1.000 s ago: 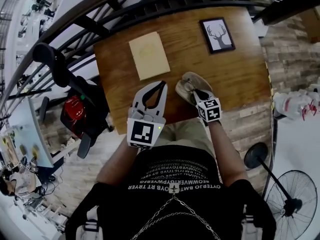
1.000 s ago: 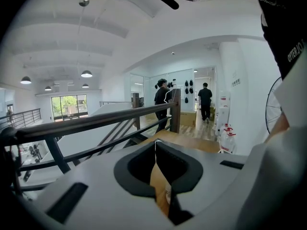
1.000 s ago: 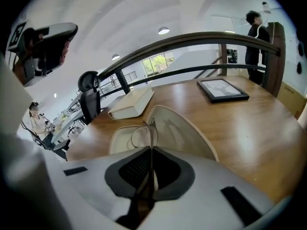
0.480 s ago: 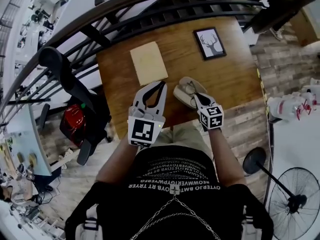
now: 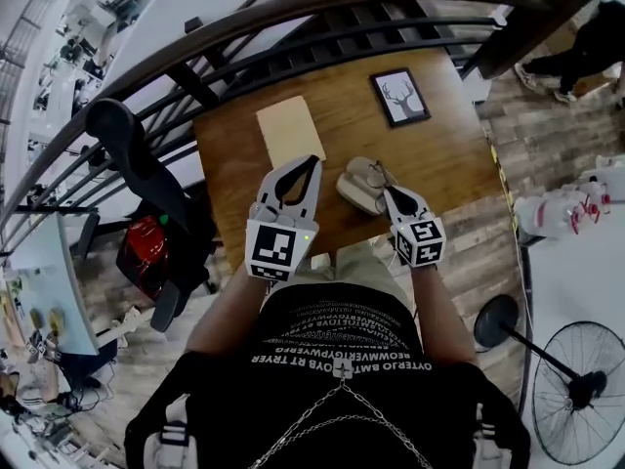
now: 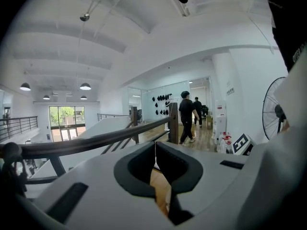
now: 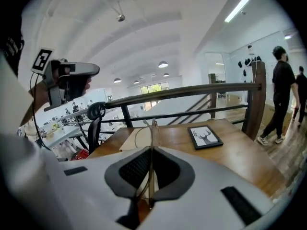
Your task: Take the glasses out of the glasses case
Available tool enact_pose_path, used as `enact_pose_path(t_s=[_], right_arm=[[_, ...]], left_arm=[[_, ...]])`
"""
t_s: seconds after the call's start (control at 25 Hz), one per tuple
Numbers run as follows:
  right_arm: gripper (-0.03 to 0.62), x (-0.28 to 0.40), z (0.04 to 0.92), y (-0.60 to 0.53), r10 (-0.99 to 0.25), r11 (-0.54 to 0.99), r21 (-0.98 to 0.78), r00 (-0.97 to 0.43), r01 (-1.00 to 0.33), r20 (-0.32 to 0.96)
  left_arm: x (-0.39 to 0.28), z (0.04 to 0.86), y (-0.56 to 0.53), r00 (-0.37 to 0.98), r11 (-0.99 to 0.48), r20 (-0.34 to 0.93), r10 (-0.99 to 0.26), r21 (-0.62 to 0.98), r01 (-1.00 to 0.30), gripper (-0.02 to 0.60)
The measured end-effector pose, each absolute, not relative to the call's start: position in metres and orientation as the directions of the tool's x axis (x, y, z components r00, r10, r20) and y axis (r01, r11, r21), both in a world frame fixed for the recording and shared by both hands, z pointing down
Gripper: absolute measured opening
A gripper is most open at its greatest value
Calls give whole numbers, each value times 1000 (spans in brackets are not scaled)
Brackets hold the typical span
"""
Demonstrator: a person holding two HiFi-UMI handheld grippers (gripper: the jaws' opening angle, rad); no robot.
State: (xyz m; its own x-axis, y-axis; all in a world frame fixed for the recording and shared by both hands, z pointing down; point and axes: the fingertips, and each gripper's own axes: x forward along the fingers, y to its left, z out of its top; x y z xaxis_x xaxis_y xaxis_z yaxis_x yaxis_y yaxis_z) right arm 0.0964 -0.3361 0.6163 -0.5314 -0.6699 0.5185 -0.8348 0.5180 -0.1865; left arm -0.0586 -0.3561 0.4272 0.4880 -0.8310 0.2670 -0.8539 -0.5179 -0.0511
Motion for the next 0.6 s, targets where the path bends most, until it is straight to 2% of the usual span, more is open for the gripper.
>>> enact_pose_path(t_s=[0.6], right_arm=[[26, 96, 490, -315, -805, 504, -84, -502, -860, 316]], left_arm=[[-55, 392, -334, 536, -559, 197, -821, -84, -825, 29]])
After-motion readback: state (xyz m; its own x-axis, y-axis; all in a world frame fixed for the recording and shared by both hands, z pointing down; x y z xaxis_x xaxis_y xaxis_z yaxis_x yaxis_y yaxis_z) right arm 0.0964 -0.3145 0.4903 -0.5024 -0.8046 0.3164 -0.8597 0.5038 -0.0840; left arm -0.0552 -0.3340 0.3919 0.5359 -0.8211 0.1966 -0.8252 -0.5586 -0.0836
